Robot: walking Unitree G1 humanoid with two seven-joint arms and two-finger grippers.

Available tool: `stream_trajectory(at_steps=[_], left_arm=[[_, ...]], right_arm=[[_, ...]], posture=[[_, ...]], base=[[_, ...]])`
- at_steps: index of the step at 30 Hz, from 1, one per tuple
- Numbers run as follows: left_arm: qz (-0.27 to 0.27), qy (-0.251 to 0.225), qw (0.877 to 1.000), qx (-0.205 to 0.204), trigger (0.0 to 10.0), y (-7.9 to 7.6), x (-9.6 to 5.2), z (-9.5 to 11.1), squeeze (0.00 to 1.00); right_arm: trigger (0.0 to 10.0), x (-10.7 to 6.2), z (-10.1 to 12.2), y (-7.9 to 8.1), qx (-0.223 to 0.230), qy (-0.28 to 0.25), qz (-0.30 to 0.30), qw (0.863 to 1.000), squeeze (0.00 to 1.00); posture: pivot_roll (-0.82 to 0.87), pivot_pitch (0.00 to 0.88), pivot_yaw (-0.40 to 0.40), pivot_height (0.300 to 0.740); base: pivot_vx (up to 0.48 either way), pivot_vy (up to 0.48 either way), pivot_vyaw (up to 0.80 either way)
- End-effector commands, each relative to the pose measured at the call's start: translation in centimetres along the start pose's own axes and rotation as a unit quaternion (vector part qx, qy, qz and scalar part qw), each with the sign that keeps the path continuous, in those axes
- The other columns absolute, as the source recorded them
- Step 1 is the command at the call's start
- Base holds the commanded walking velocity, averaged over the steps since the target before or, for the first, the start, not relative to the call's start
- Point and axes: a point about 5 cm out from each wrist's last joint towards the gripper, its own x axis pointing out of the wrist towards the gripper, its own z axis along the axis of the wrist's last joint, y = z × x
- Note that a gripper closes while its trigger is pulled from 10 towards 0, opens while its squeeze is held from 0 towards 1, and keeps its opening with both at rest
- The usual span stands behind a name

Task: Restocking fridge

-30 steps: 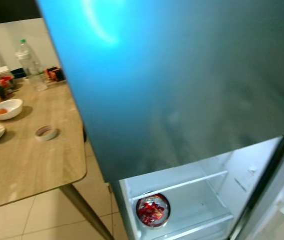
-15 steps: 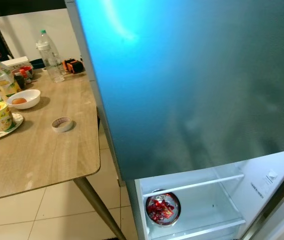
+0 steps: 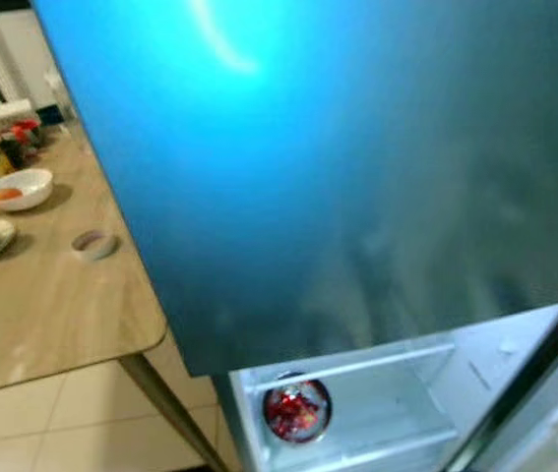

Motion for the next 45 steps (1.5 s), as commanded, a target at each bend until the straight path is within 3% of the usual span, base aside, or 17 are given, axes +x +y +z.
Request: stream_trajectory(at_steps=[1, 13, 18, 25, 31, 45], left_arm=[[0.017, 0.015, 1.000, -0.004, 10.0, 0.92, -0.51, -1.05, 0.00], [0.015, 0.018, 1.000, 0.005, 10.0, 0.84, -0.44, -0.92, 0.00], [0.008, 0.017, 1.000, 0.000, 10.0, 0.77, -0.43, -0.91, 0.00], [-0.010, 0.014, 1.000, -0.012, 10.0, 0.44, -0.37, -0.88, 0.00], [-0.006, 0.012, 1.000, -0.015, 10.0, 0.39, -0.33, -0.84, 0.00], [-0.001, 0.012, 1.000, -0.013, 10.0, 0.32, -0.28, -0.82, 0.00]], right_arm=[[10.0, 0.26, -0.17, 0.75, 0.004, 0.002, 0.015, 1.000, 0.00], [10.0, 0.27, -0.30, 0.93, 0.003, 0.002, 0.022, 1.000, 0.00], [10.0, 0.21, -0.14, 0.43, -0.006, 0.003, -0.005, 1.000, 0.00], [10.0, 0.19, 0.00, 0.18, 0.001, 0.003, -0.020, 1.000, 0.00], [10.0, 0.21, 0.06, 0.40, 0.003, -0.004, -0.003, 1.000, 0.00], [10.0, 0.32, -0.05, 1.04, 0.007, -0.005, 0.031, 0.999, 0.00]], posture=[[-0.07, 0.000, 0.036, 0.740], [-0.08, 0.000, 0.038, 0.740], [-0.08, 0.000, 0.037, 0.740], [-0.08, 0.000, 0.038, 0.740], [-0.08, 0.000, 0.037, 0.740], [-0.08, 0.000, 0.037, 0.740]], base=[[0.000, 0.000, 0.76], [0.000, 0.000, 0.76], [0.000, 0.000, 0.78], [0.000, -0.321, 0.00], [0.000, -0.409, 0.27], [0.000, 0.000, 0.80]])
